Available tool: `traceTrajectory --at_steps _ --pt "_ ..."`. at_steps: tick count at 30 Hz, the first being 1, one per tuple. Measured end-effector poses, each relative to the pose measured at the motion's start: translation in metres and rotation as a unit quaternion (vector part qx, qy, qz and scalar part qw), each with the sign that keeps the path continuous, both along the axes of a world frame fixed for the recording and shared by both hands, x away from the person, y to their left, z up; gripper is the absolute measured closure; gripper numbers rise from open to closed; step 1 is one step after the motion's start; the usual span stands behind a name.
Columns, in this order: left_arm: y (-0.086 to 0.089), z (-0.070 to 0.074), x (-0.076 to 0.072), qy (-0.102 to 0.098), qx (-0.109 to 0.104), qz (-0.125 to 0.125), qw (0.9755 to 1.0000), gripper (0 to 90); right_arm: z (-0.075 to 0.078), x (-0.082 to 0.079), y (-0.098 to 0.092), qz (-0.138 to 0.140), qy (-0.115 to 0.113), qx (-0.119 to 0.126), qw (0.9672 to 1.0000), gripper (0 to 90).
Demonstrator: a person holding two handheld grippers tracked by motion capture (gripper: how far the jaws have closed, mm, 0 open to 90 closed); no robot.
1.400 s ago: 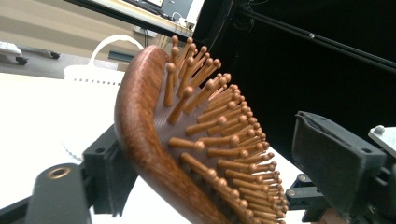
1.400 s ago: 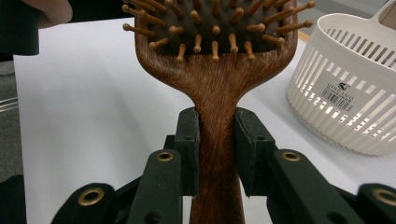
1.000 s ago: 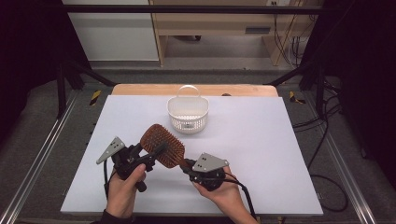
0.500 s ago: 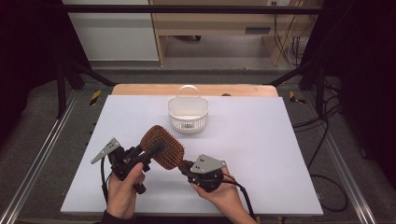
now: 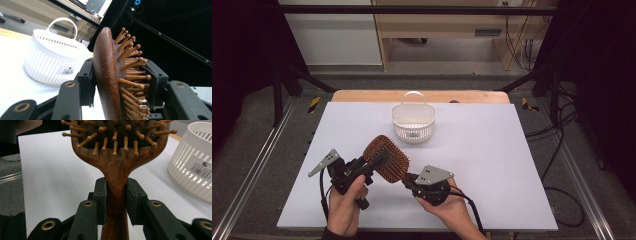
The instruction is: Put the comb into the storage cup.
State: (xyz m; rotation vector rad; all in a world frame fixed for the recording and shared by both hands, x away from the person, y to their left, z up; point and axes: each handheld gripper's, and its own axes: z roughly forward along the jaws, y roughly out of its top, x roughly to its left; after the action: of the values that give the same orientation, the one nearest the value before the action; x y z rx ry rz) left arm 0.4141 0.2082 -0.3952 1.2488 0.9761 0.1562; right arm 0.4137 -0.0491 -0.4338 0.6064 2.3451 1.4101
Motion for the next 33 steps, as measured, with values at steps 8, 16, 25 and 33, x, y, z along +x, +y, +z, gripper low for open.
traceTrajectory --at_steps 8,16,25,33 --pt "-0.001 0.000 -0.001 -0.002 -0.008 -0.001 1.0000 50.9 -0.001 0.001 -0.001 0.004 0.005 0.004 1.0000 72.4" --pt "0.003 0.000 -0.001 -0.003 -0.014 0.004 0.9999 51.4 -0.003 0.003 -0.001 0.005 0.020 0.017 0.9996 70.3" --pt "0.014 0.002 0.000 -0.006 -0.015 0.027 0.9995 51.5 -0.003 0.004 -0.003 0.001 0.026 0.019 0.9995 64.8" --pt "0.028 0.004 0.002 -0.011 -0.024 0.049 0.9985 51.6 0.001 0.010 -0.014 -0.015 0.035 0.042 0.9984 61.1"
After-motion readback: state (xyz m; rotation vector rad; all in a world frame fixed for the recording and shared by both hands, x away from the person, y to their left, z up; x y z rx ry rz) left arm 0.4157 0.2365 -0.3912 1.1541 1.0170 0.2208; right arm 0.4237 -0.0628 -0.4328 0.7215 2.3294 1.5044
